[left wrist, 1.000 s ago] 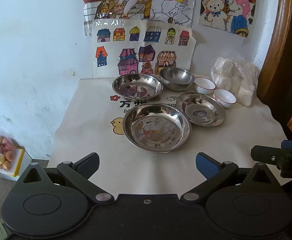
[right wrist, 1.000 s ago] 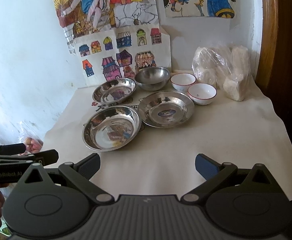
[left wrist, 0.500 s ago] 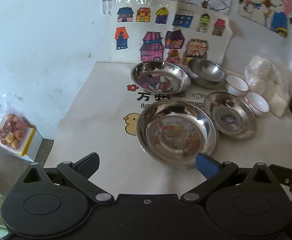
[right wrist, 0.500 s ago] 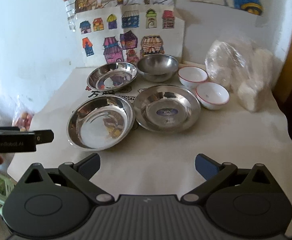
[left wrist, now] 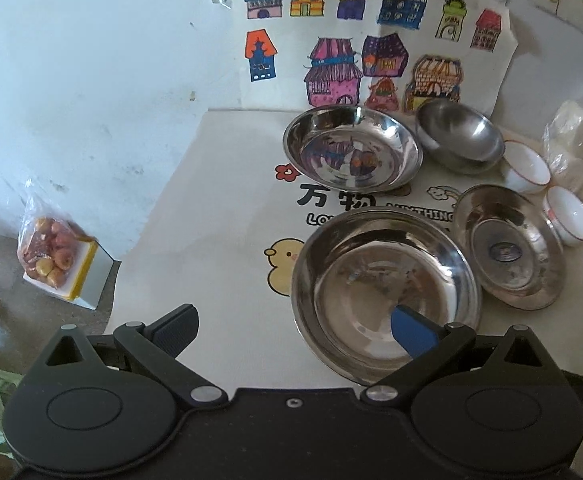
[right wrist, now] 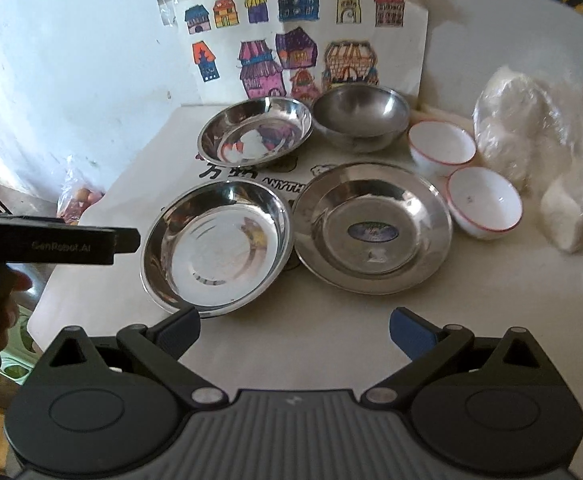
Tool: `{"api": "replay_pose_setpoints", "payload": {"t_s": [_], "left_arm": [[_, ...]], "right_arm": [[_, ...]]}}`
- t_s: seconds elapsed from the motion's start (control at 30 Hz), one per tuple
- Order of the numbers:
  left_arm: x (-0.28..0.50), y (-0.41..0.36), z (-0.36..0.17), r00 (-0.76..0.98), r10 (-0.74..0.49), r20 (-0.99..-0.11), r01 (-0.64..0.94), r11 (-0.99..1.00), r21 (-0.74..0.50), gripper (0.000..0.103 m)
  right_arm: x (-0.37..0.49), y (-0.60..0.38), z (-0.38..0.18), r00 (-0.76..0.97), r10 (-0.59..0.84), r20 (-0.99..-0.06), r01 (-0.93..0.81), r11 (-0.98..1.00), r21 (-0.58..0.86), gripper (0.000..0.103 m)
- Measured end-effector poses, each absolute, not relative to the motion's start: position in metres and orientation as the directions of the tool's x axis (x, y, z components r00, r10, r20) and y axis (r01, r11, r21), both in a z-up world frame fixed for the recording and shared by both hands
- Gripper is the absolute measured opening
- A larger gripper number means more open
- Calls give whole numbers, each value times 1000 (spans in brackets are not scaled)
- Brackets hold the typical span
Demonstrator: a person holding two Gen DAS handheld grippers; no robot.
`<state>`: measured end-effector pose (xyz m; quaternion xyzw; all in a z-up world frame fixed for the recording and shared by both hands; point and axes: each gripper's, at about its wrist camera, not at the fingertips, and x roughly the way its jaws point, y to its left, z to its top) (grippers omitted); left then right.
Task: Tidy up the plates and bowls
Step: 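Reach the left gripper to the large steel plate rim while the right gripper grasps it too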
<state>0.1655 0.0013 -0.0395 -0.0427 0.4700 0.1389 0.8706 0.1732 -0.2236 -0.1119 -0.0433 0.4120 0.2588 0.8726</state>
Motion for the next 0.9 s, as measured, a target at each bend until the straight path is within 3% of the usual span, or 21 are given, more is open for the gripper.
{"api": "replay_pose_setpoints", "payload": {"t_s": [0.57,0.9], "left_arm": [[259,60,-61,511,97,-854,-104,993,51,102],[328,104,-73,523,93,-847,-89,995,54,102]], "right_arm": [[228,-174,-120,567,357,-743,-325,925,196,103],[293,-133,-118,600,329,-729,-264,942,208,103]]}}
